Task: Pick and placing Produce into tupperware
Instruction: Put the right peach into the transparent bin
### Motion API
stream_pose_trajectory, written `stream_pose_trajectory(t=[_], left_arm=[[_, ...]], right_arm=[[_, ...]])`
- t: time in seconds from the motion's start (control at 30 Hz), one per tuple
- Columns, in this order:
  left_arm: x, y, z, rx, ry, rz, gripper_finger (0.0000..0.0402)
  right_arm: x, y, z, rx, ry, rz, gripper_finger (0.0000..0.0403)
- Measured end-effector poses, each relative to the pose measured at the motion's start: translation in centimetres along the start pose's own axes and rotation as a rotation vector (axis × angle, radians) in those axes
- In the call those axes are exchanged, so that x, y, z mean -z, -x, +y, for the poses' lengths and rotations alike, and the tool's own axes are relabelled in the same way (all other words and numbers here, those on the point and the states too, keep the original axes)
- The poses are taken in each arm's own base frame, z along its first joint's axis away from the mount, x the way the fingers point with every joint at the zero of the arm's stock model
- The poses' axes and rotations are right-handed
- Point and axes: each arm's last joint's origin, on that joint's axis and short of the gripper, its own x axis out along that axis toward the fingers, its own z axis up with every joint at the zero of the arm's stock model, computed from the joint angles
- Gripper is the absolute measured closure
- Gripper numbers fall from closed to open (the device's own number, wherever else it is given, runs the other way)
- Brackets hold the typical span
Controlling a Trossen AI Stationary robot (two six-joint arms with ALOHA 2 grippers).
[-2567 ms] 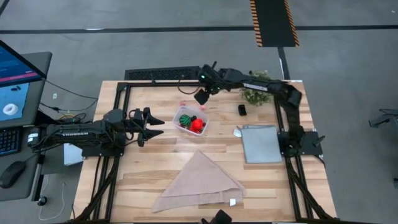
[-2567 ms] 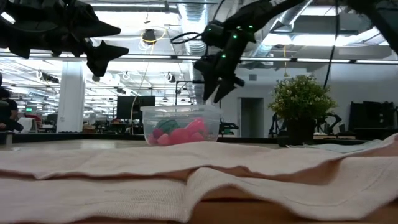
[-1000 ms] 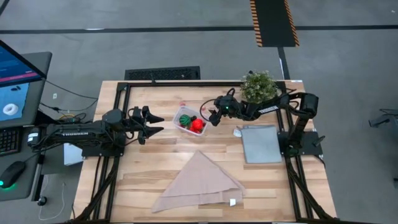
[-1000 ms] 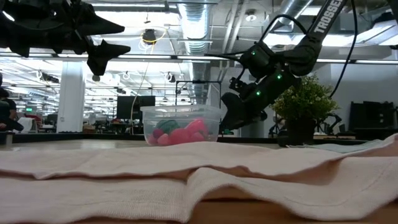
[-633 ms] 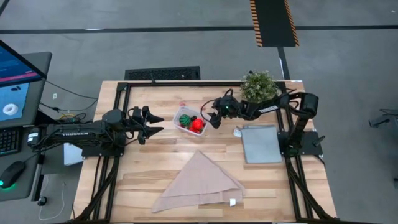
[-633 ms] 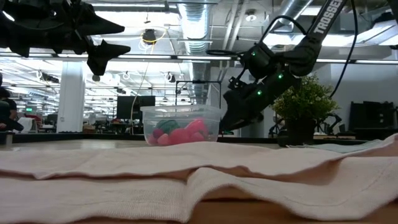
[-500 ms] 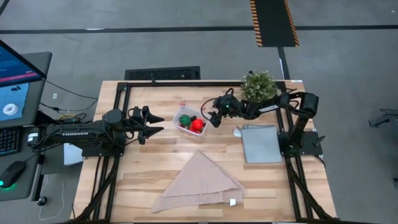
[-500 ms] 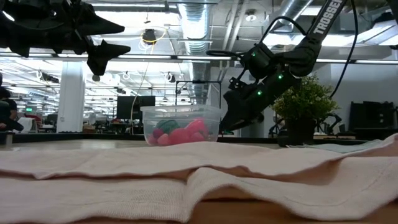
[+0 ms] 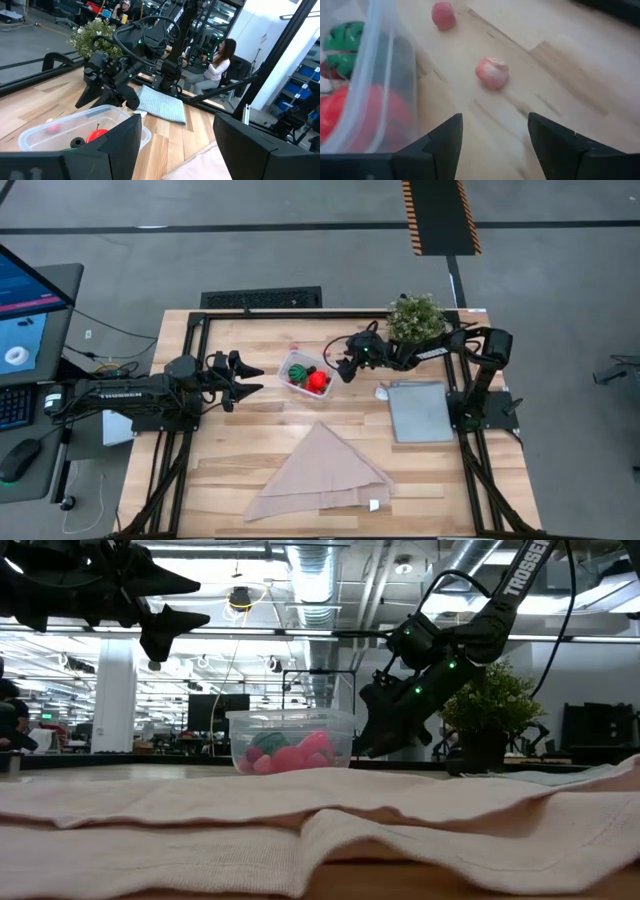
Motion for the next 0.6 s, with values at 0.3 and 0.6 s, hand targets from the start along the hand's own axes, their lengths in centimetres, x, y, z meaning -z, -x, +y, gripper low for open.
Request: stream_pose_trajectory(t=[0.3, 0.6], left_arm=[[0.0, 0.0, 0.0, -0.002, -0.002, 0.001, 0.0166], [0.0, 0.0, 0.0, 0.002, 0.000, 0.004, 0.0166]], right_arm=[[0.3, 0.0, 0.1, -0.014, -0.064, 0.031, 0.0155], [0.4, -1.4, -0.5, -0.008, -0.095, -0.042, 0.0155]])
